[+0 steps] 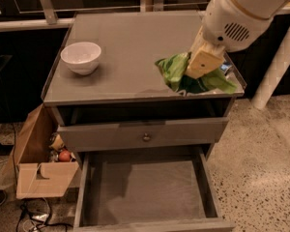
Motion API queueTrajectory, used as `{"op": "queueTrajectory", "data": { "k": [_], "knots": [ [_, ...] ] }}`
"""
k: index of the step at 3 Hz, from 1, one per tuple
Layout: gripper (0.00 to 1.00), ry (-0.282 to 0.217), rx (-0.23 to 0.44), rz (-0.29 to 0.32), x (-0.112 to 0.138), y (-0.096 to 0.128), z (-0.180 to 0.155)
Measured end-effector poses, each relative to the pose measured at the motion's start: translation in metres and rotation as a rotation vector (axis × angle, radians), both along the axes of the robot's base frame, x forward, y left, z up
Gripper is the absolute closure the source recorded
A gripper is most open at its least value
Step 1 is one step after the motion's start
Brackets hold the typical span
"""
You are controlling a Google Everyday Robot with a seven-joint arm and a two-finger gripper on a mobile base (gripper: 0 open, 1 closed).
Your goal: Place green rice chip bag into middle drawer
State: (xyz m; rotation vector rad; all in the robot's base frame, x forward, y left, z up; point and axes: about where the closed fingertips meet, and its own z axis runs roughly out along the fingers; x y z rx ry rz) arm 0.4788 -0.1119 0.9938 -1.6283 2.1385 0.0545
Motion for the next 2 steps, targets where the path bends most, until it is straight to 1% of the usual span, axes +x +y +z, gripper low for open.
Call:
{"op": "queueTrajectory", "data": {
  "k": [1,2],
  "knots": [
    [1.0,0.084,-0.023,0.003,-0.029,0.0,-0.034],
    [1.0,0.169,-0.019,0.01,-0.061,0.003,-0.06]
  ]
}}
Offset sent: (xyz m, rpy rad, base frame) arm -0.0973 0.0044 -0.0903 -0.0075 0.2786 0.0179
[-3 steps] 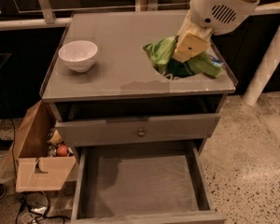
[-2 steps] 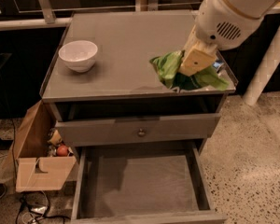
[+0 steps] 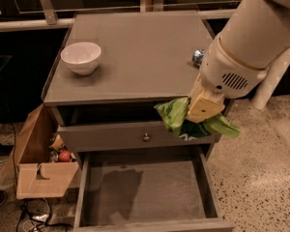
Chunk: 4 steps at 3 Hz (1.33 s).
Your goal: Place green rice chip bag into middle drawer
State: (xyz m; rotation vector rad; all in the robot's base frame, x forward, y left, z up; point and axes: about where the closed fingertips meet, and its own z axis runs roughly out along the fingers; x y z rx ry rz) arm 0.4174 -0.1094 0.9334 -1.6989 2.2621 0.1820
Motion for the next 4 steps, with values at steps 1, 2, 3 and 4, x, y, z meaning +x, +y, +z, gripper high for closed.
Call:
{"op": "queueTrajectory", "data": {
  "k": [1,2,3,4],
  "knots": [
    [1.0,0.0,0.002,0.001,0.0,0.001,0.0],
    [1.0,0.098,0.03,-0.026,-0.008,0.017,-0.051],
    [1.0,0.186,0.035,-0.028,-0.012,0.028,-0.091],
    [1.0,0.264,0.045,-0.013,-0.02,0.041,-0.124]
  ]
}}
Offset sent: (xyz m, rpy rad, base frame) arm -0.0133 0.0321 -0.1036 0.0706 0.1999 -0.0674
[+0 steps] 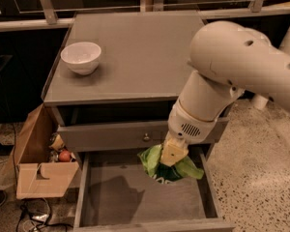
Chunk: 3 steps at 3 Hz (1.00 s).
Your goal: Place green rice chip bag into middle drawer
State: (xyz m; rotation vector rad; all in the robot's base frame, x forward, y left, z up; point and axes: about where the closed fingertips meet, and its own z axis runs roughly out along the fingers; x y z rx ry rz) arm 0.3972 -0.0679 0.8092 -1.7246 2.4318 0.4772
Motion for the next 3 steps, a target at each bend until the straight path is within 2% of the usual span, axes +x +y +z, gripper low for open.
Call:
{"op": "queueTrajectory", "data": {
  "k": [1,2,3],
  "knots": [
    [1.0,0.003,-0.001,0.001,0.0,0.0,-0.001],
    [1.0,0.039,-0.009,0.013,0.004,0.009,-0.024],
    [1.0,0.104,-0.007,-0.012,0.022,0.015,-0.064]
  ]
}}
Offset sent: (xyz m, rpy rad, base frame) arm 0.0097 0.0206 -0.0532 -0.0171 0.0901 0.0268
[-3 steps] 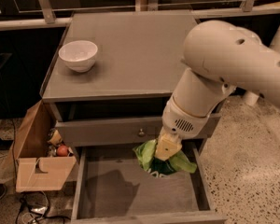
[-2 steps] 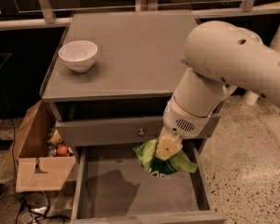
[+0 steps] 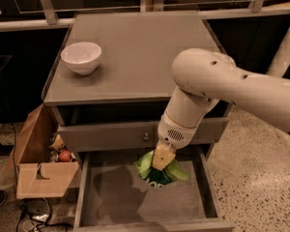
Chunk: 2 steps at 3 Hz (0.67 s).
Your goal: Place green rice chip bag into middle drawer
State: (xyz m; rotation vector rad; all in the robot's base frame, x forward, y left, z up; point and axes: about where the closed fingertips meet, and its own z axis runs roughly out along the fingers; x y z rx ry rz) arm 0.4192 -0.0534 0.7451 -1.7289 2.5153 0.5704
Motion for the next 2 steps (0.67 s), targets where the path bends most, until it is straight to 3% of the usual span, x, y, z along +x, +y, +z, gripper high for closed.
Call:
{"op": "queueTrajectory", "data": {
  "k": [1,2],
  "knots": [
    [1.0,0.042,-0.005,-0.014,0.0081,0.0004,-0.0228],
    [1.0,0.042,-0.005,-0.014,0.0081,0.0004,-0.023]
  ]
}}
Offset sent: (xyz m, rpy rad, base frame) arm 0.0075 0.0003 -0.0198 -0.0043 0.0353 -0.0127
